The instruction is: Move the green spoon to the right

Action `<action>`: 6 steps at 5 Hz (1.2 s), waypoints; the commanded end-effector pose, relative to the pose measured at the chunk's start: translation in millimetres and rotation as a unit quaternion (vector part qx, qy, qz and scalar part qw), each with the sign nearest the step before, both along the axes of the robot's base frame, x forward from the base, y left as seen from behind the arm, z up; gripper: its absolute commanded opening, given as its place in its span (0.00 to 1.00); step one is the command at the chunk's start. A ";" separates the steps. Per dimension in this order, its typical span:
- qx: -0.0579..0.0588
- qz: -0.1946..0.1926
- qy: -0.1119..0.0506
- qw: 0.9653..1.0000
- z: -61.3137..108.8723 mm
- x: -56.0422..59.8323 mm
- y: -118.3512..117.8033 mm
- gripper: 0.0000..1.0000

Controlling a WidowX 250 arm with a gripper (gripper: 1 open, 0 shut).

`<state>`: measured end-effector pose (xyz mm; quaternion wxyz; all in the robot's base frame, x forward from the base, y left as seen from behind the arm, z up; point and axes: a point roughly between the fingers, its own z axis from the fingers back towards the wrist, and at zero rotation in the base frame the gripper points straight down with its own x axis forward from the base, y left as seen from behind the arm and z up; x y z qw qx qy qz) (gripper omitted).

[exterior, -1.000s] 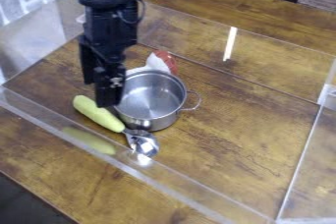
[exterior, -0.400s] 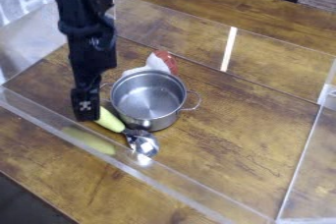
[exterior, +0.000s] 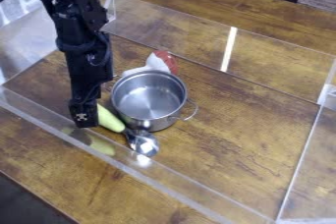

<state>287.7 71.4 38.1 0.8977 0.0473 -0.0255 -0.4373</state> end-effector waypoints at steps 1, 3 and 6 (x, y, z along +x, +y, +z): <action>0.000 0.013 -0.005 1.000 -8.6 -1.8 10.4 1.00; -0.011 0.014 -0.005 1.000 -13.7 -2.2 15.4 0.00; -0.034 -0.013 0.009 0.999 -8.1 -16.6 24.9 0.00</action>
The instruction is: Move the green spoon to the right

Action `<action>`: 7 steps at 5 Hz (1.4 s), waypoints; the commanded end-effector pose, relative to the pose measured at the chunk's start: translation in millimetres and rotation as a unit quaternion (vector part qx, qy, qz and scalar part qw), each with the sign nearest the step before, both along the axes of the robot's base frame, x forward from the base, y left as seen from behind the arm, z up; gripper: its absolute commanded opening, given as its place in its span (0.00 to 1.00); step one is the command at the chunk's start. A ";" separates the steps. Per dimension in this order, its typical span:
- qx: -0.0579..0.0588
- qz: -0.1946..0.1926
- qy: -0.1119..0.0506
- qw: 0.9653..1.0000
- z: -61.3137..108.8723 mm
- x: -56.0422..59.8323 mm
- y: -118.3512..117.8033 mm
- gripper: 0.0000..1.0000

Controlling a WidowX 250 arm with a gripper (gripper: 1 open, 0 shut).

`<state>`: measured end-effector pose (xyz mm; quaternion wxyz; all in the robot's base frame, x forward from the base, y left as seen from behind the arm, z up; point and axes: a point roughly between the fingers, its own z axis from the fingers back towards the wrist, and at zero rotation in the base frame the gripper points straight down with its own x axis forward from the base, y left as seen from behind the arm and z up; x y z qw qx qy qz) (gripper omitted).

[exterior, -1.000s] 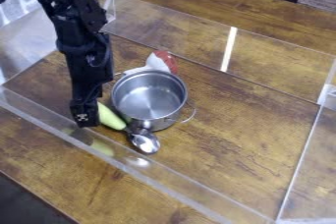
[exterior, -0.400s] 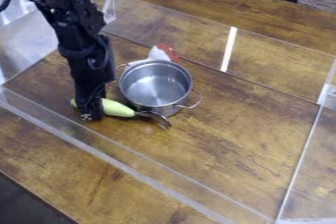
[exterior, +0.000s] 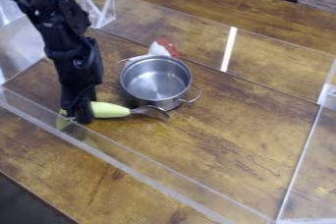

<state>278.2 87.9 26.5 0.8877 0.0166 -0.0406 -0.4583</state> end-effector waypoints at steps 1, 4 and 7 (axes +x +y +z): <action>-0.012 0.036 0.013 0.999 4.7 -3.1 3.4 0.00; -0.019 0.148 -0.010 0.989 47.2 4.1 -2.9 0.00; -0.034 0.134 -0.079 0.987 132.6 43.3 -47.5 0.00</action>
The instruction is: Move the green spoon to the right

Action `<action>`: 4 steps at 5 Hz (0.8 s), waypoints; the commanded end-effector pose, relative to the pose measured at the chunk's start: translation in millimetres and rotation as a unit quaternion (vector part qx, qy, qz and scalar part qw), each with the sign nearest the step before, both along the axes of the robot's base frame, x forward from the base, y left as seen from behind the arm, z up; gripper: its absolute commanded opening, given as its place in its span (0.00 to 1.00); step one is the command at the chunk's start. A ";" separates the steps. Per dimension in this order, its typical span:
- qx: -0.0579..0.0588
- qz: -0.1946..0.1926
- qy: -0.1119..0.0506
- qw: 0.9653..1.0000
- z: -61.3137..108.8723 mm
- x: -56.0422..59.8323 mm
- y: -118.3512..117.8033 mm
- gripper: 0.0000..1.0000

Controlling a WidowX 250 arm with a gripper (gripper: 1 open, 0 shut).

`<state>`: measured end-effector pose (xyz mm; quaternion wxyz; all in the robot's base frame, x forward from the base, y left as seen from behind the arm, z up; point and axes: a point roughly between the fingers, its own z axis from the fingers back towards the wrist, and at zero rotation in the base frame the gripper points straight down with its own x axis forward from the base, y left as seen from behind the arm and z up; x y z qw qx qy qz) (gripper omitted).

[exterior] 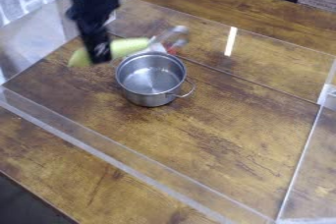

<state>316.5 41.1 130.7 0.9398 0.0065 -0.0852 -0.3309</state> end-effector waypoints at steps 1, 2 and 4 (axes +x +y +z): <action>0.002 -0.028 -0.055 0.998 33.8 28.7 -38.2 0.00; -0.001 -0.062 -0.060 0.996 23.3 46.1 -75.7 0.00; -0.009 -0.150 -0.065 0.986 19.4 33.0 -151.5 0.00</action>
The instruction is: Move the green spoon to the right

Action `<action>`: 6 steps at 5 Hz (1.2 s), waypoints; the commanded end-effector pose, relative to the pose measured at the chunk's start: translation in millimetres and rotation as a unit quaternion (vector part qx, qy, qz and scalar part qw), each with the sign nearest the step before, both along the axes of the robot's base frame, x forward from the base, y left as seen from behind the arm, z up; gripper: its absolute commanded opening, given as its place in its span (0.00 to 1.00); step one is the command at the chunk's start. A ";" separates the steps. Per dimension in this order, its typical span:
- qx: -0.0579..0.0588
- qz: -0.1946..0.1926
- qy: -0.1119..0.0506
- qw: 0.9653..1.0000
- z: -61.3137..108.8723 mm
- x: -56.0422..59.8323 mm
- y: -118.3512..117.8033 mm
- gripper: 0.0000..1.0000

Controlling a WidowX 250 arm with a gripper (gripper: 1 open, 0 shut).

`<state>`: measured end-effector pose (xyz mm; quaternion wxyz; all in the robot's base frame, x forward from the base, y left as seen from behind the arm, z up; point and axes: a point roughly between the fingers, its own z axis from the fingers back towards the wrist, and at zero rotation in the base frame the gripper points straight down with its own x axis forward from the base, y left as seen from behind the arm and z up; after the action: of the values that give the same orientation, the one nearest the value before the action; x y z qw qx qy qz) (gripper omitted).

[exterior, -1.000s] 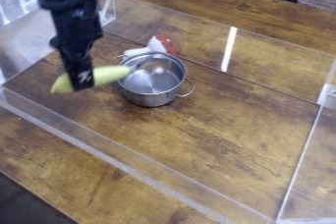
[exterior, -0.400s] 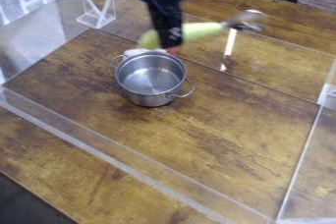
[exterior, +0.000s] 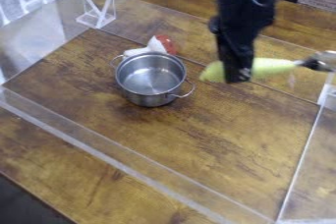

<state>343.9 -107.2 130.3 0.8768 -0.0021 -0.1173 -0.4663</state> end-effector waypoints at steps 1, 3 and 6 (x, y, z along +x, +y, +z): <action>-0.013 -0.004 -0.023 1.000 5.3 20.3 -14.8 0.00; -0.014 0.070 -0.003 0.997 -13.6 63.7 18.9 0.00; -0.025 0.145 0.024 0.989 -37.5 89.4 52.2 0.00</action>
<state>424.5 -61.7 62.6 0.9381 -0.0292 -0.0668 -0.3387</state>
